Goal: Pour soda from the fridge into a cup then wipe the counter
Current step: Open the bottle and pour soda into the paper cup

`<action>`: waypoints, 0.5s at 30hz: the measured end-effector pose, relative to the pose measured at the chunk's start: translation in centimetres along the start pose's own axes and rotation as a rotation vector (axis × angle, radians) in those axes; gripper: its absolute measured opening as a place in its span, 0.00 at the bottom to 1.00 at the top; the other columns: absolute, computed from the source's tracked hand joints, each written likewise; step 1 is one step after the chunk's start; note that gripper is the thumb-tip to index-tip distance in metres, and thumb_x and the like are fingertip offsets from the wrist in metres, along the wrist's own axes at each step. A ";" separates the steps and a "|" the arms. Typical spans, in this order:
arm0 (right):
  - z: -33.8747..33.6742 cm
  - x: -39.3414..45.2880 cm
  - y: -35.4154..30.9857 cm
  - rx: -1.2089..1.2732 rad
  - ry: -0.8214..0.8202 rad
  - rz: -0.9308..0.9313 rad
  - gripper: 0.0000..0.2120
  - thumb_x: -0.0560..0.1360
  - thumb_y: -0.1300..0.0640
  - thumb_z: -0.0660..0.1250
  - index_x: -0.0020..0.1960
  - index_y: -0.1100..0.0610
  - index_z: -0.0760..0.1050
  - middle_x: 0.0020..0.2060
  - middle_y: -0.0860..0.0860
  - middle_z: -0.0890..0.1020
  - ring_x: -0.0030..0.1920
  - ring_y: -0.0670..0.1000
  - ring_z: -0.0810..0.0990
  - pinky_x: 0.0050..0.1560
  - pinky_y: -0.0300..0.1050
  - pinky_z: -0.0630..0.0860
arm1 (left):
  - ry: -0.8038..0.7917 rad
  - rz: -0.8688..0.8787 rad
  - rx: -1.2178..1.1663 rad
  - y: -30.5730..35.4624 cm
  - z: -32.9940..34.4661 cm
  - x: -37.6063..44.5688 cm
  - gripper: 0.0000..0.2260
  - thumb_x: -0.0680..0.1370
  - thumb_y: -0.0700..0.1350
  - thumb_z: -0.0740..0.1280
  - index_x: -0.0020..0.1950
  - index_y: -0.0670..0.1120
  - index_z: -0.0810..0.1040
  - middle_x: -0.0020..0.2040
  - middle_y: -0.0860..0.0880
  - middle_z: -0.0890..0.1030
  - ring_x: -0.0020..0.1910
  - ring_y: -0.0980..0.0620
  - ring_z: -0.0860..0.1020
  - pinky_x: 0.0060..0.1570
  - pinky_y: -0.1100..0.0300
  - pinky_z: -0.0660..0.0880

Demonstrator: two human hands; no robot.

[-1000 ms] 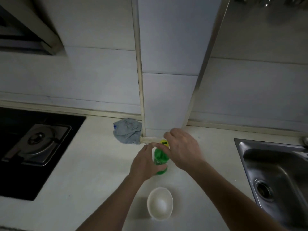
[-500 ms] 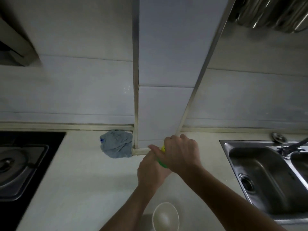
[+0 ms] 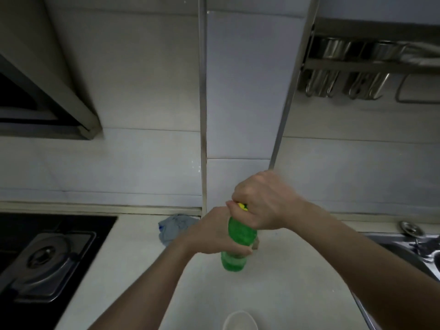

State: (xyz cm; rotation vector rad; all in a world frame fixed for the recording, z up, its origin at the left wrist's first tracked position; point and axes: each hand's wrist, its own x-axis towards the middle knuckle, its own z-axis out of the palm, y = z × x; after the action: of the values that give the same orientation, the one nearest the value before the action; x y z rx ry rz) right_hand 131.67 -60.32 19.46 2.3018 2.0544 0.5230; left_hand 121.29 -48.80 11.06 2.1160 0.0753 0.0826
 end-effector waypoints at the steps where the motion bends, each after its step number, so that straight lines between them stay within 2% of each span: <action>1: -0.6 -0.1 -0.1 -0.017 0.011 0.047 0.25 0.76 0.43 0.47 0.29 0.55 0.70 0.25 0.48 0.71 0.26 0.53 0.69 0.29 0.43 0.63 | 0.036 -0.025 0.017 0.5 0.2 -0.4 0.16 0.63 0.55 0.78 0.45 0.55 0.77 0.39 0.56 0.81 0.39 0.57 0.81 0.39 0.58 0.78; 5: -1.7 -0.3 -1.9 -0.102 0.100 0.417 0.31 0.77 0.31 0.42 0.32 0.53 0.66 0.29 0.50 0.70 0.28 0.52 0.66 0.31 0.43 0.62 | 0.559 -0.150 0.105 2.6 3.0 -1.1 0.18 0.61 0.62 0.74 0.42 0.59 0.70 0.38 0.58 0.78 0.39 0.60 0.78 0.40 0.55 0.77; 6: -2.0 -0.1 -2.3 -0.101 0.085 0.462 0.31 0.77 0.30 0.42 0.32 0.53 0.64 0.30 0.50 0.69 0.29 0.51 0.65 0.32 0.43 0.62 | 0.640 -0.162 0.096 2.8 3.6 -1.2 0.17 0.61 0.63 0.72 0.42 0.59 0.70 0.39 0.57 0.79 0.39 0.58 0.78 0.41 0.53 0.78; 8: -2.4 0.1 -2.8 -0.007 0.084 0.452 0.30 0.78 0.31 0.45 0.32 0.54 0.62 0.30 0.51 0.67 0.30 0.51 0.65 0.33 0.45 0.64 | 0.697 -0.183 0.039 3.3 3.9 -1.7 0.18 0.59 0.64 0.72 0.42 0.58 0.72 0.38 0.56 0.80 0.39 0.58 0.79 0.42 0.50 0.79; 10: -2.6 0.1 -2.3 0.150 0.129 0.299 0.28 0.78 0.36 0.50 0.29 0.55 0.63 0.26 0.50 0.67 0.27 0.51 0.66 0.32 0.46 0.67 | 0.625 -0.147 -0.004 3.2 3.1 -2.5 0.21 0.58 0.64 0.75 0.44 0.58 0.74 0.39 0.58 0.82 0.39 0.61 0.80 0.42 0.50 0.80; 13: -2.8 -0.2 -1.0 0.245 0.136 -0.043 0.26 0.76 0.41 0.54 0.25 0.55 0.63 0.20 0.49 0.65 0.22 0.51 0.62 0.26 0.45 0.62 | 0.273 -0.074 -0.040 3.4 0.8 -3.6 0.23 0.60 0.58 0.82 0.49 0.55 0.78 0.44 0.57 0.83 0.44 0.59 0.82 0.45 0.49 0.82; 14: -2.9 -0.4 -0.8 0.249 0.146 -0.084 0.25 0.76 0.42 0.55 0.26 0.55 0.63 0.20 0.49 0.65 0.22 0.51 0.63 0.25 0.45 0.61 | 0.206 -0.084 -0.022 3.6 0.3 -3.7 0.23 0.61 0.57 0.82 0.51 0.55 0.77 0.45 0.57 0.83 0.45 0.59 0.82 0.46 0.50 0.82; 15: -3.1 -0.5 -0.8 0.227 0.136 -0.057 0.24 0.76 0.42 0.55 0.26 0.54 0.62 0.21 0.48 0.65 0.23 0.51 0.64 0.26 0.45 0.61 | 0.214 -0.094 0.012 3.8 0.3 -3.8 0.24 0.61 0.58 0.82 0.50 0.57 0.77 0.44 0.57 0.83 0.45 0.59 0.81 0.46 0.52 0.82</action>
State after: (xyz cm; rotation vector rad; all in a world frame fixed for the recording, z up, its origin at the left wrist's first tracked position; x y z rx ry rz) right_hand 130.05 -61.37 22.10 2.3779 2.3483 0.4795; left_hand 117.64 -51.35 14.10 2.1054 0.3029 0.2523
